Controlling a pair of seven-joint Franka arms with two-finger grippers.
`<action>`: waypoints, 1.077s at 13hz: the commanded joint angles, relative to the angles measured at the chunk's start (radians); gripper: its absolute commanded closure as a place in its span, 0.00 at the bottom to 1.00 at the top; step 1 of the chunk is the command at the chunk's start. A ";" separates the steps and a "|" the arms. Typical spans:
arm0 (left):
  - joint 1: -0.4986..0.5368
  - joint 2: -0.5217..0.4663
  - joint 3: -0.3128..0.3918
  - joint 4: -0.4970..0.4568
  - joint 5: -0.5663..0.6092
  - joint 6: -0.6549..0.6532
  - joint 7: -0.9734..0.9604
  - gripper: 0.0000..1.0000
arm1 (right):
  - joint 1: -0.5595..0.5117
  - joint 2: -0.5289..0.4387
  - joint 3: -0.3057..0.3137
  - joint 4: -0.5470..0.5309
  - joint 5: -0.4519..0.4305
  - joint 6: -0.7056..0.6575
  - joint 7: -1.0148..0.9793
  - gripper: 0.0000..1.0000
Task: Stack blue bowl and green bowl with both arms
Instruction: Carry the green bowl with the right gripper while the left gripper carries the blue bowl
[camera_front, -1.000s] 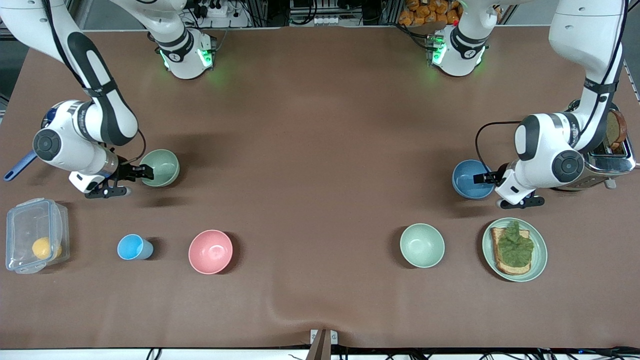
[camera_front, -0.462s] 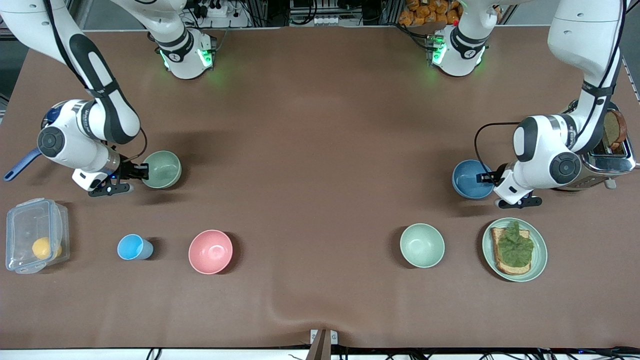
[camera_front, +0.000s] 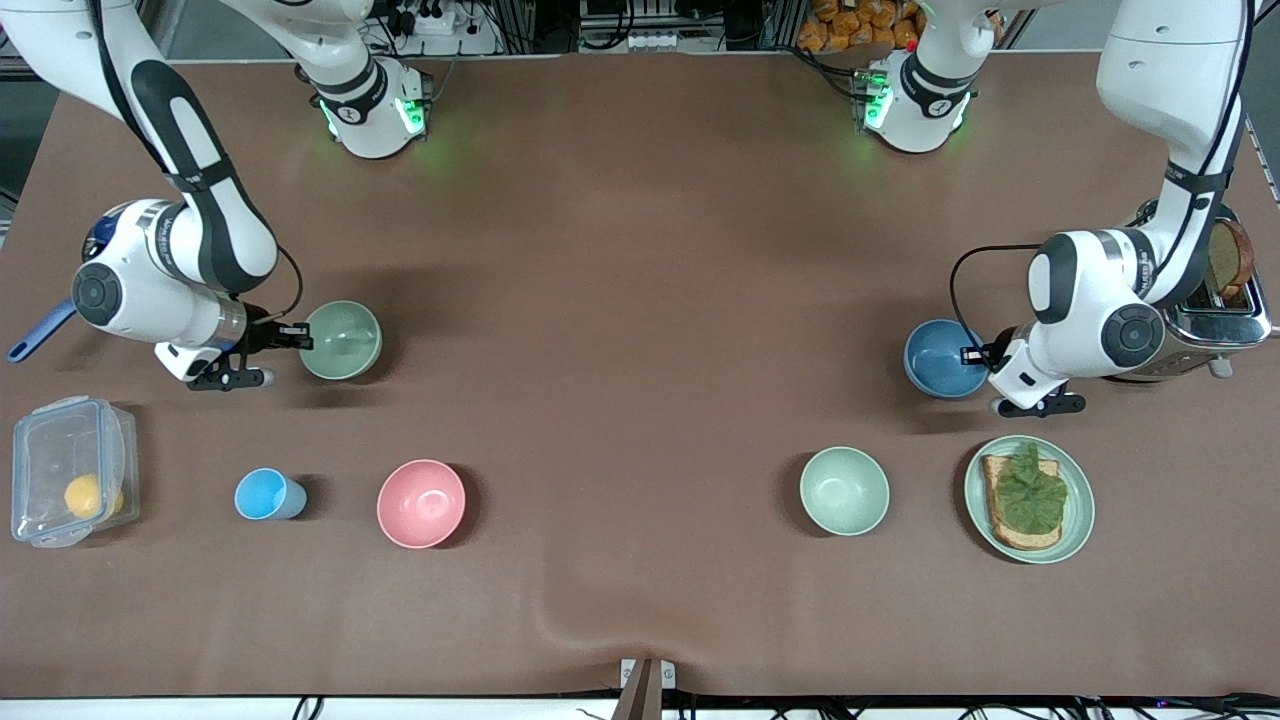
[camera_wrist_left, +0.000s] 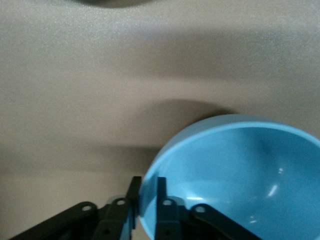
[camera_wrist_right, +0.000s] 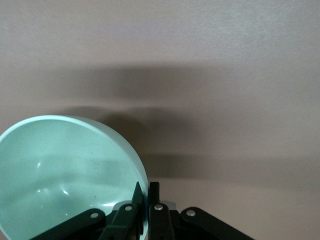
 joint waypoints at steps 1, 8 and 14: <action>0.012 -0.003 -0.010 0.002 -0.018 0.009 0.026 1.00 | 0.063 -0.059 0.005 -0.007 0.018 -0.054 0.177 1.00; 0.010 -0.041 -0.043 0.035 -0.055 0.003 0.028 1.00 | 0.290 -0.138 0.008 -0.005 0.145 -0.108 0.534 1.00; 0.007 -0.078 -0.056 0.220 -0.056 -0.195 0.028 1.00 | 0.569 -0.115 0.007 0.027 0.145 0.026 0.959 1.00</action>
